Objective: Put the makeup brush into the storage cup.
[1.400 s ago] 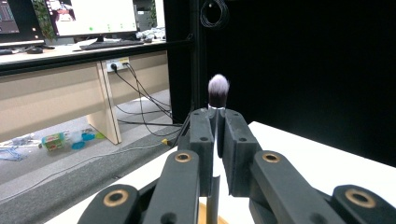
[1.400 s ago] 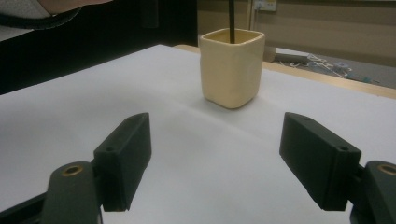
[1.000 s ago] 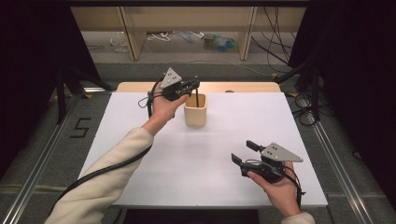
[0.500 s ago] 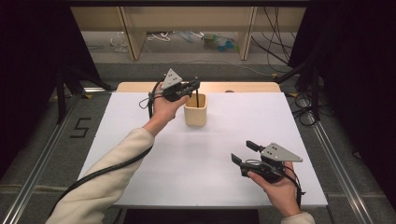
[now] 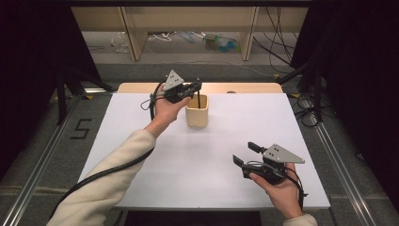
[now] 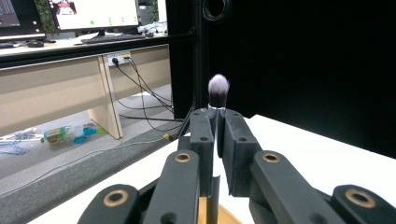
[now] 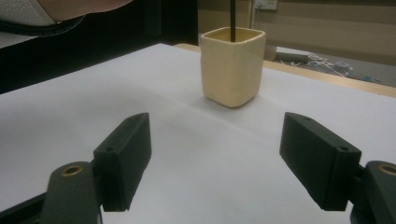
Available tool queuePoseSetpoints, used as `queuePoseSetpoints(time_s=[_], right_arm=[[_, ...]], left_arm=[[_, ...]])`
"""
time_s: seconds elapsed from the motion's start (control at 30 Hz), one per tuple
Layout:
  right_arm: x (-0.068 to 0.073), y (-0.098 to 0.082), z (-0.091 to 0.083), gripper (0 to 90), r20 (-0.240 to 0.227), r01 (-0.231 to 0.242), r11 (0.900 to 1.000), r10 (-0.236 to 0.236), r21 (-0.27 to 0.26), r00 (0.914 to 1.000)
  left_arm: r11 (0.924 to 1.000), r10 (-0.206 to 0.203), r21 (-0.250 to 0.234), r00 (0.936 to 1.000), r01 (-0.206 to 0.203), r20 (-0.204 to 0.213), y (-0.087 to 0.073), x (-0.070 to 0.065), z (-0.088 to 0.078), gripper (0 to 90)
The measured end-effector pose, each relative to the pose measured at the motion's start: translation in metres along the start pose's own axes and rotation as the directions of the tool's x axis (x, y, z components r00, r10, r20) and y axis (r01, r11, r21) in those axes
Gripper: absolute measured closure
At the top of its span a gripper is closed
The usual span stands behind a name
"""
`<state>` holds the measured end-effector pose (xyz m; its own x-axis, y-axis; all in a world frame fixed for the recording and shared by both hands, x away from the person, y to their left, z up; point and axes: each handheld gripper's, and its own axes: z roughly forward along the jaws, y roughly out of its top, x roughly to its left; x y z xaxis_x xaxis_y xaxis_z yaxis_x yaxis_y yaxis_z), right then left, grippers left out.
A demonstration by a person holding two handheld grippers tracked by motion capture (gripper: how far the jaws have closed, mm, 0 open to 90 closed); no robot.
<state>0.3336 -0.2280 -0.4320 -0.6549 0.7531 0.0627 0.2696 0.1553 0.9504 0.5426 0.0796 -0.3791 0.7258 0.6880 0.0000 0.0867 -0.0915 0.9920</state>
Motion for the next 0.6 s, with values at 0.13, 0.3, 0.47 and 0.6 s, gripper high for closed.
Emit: queuePoseSetpoints(time_s=[0.13,0.3,0.47,0.6], right_arm=[[0.0001,0.0,0.0,26.2,-0.002,0.001,1.0,-0.001,0.001,1.0],[0.0002,0.0,0.0001,26.2,-0.001,0.0,1.0,0.0,0.002,1.0],[-0.0002,-0.0002,0.0003,26.1,0.0,0.006,1.0,-0.006,0.0,1.0],[0.0003,0.0,0.0001,26.1,-0.002,0.0,1.0,0.0,0.003,1.0]], left_arm=[[1.0,-0.005,-0.002,1.0,0.005,0.001,-0.0012,0.0,0.0007,83.6],[1.0,-0.006,0.003,1.0,0.006,-0.001,-0.0024,0.0003,0.0009,83.6],[1.0,-0.004,0.006,1.0,0.004,-0.002,-0.0032,0.0008,0.0011,83.6],[1.0,-0.005,0.007,1.0,0.005,-0.003,-0.0037,0.0013,0.001,83.6]])
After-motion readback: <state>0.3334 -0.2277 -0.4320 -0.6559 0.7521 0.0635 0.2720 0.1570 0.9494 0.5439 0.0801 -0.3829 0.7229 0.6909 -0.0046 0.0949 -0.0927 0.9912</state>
